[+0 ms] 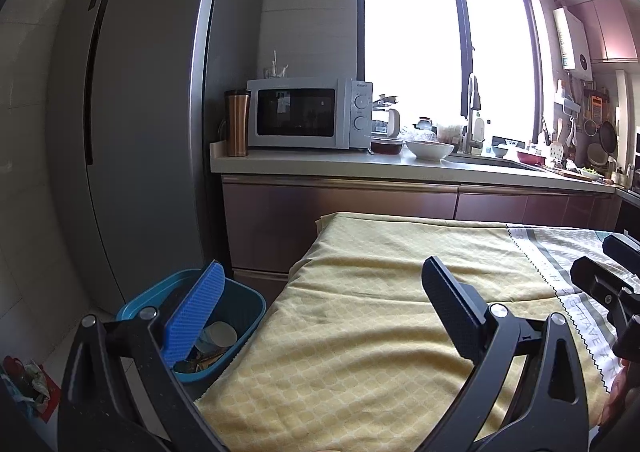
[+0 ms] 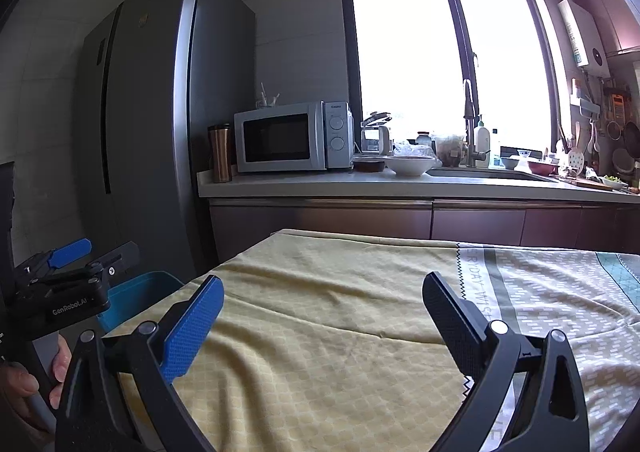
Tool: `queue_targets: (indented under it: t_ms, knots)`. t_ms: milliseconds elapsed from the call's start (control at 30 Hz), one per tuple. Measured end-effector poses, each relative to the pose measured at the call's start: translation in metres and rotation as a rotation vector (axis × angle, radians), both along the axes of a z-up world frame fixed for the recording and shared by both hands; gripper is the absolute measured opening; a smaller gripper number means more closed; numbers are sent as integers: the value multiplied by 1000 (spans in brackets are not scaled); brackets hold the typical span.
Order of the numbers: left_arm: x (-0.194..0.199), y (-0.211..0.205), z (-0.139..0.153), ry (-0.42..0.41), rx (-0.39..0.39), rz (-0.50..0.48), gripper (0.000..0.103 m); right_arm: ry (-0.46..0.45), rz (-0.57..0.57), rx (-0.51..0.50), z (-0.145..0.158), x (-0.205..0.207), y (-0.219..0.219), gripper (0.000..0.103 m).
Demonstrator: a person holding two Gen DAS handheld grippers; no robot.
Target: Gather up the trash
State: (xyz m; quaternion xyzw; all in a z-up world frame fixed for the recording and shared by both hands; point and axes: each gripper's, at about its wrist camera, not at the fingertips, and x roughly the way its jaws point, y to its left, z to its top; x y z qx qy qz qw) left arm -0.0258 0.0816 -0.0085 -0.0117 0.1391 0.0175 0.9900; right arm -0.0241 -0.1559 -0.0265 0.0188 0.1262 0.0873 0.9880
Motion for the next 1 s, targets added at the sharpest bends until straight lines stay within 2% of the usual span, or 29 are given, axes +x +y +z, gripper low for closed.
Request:
queue_targets:
  t_ms: [1000]
  knots:
    - [-4, -2, 3, -20, 12, 8, 97, -7, -19, 6, 1, -1, -6, 96]
